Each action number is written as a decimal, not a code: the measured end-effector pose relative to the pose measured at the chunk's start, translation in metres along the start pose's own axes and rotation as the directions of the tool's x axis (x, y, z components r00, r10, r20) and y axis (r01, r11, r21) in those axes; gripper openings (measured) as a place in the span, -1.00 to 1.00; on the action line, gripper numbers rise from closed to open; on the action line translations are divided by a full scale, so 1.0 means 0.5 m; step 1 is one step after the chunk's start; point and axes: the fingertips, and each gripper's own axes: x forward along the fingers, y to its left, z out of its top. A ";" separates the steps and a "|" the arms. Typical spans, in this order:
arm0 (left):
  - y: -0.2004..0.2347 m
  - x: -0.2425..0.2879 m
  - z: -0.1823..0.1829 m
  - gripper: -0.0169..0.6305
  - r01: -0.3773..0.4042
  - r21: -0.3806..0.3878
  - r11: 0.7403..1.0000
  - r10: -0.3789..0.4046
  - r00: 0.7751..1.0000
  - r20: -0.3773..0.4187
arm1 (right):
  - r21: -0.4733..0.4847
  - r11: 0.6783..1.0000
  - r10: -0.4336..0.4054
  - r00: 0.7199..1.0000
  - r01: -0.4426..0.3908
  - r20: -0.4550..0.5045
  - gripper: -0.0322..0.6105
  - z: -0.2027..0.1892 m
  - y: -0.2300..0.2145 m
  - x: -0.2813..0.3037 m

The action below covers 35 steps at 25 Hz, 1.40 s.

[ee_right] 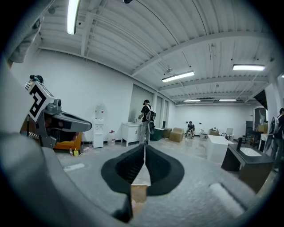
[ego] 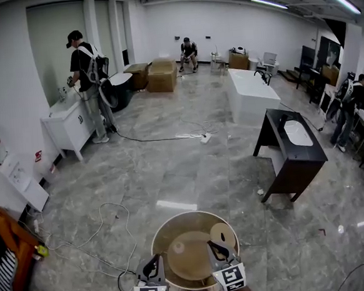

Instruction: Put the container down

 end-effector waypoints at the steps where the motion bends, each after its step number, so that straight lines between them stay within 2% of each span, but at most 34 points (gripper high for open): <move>1: -0.002 -0.013 -0.001 -0.86 -0.002 -0.009 1.000 0.002 1.000 -0.006 | 0.004 1.000 -0.004 1.000 0.004 0.000 -0.87 0.000 0.003 -0.013; 5: 0.001 -0.057 -0.015 -0.86 -0.010 -0.009 1.000 0.010 1.000 -0.003 | 0.023 0.999 -0.024 1.000 0.024 0.010 -0.87 -0.003 0.022 -0.058; 8: 0.012 -0.077 -0.031 -0.86 -0.019 0.036 0.999 0.019 1.000 0.010 | 0.028 0.999 -0.032 0.999 0.031 0.023 -0.87 -0.002 0.038 -0.075; 13: 0.019 -0.095 -0.042 -0.86 -0.027 0.064 0.998 0.026 1.000 0.009 | 0.028 0.999 -0.021 0.999 0.020 0.029 -0.90 0.009 0.052 -0.087; 35: -0.010 -0.122 -0.042 -0.86 -0.014 0.070 0.997 0.013 1.000 0.017 | 0.036 0.999 -0.030 0.999 0.029 0.024 -0.90 0.004 0.071 -0.130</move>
